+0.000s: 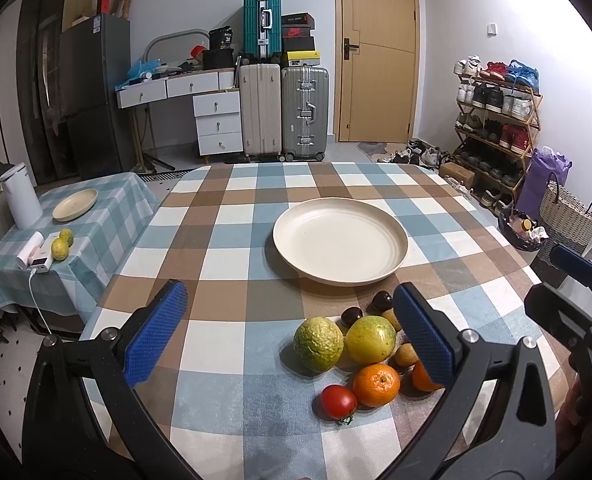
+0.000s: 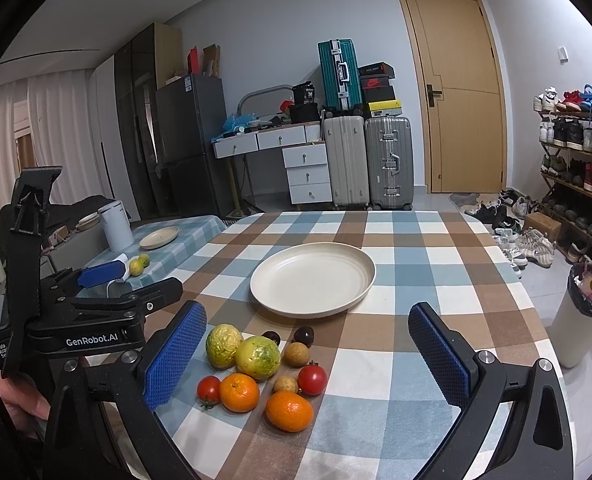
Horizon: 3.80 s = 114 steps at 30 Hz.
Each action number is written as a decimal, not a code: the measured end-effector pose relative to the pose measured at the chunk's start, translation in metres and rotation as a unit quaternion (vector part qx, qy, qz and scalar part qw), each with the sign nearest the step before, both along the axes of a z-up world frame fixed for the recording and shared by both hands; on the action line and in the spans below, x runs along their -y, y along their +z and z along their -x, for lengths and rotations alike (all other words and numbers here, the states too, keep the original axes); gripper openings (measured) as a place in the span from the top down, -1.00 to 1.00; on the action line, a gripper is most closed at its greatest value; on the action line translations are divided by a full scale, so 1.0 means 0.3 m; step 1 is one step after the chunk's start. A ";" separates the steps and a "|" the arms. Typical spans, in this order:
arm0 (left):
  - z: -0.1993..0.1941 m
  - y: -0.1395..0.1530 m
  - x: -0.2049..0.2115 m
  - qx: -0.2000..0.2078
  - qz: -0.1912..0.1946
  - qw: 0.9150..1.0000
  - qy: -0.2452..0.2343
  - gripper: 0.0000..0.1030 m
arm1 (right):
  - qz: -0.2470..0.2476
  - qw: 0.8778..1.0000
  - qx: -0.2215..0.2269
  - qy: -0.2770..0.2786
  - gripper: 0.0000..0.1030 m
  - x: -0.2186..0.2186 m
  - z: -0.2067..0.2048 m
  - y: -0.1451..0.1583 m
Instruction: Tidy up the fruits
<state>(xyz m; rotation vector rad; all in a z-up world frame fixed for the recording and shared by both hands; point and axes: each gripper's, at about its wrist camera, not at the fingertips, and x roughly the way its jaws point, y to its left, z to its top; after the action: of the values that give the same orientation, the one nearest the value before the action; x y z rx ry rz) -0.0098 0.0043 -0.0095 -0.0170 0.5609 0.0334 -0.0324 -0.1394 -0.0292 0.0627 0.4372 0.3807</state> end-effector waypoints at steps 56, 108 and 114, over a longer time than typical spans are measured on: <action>-0.183 -0.228 -0.159 -0.079 0.073 0.994 0.019 -0.99 | -0.019 0.975 -0.201 0.098 0.17 -0.050 -0.124 -0.358; -0.376 -0.379 -0.165 -0.191 0.237 0.945 -0.123 0.18 | -0.058 0.979 -0.163 0.104 0.18 0.005 -0.192 -0.263; -0.391 -0.314 -0.190 -0.177 0.225 0.950 -0.125 0.18 | -0.063 0.980 -0.155 0.111 0.18 -0.004 -0.227 -0.231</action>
<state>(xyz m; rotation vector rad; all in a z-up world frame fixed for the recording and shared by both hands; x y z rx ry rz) 0.1076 0.0613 -0.1038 -0.3902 0.9169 -0.3463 0.0358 -0.1383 -0.0984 0.2002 0.7315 0.6237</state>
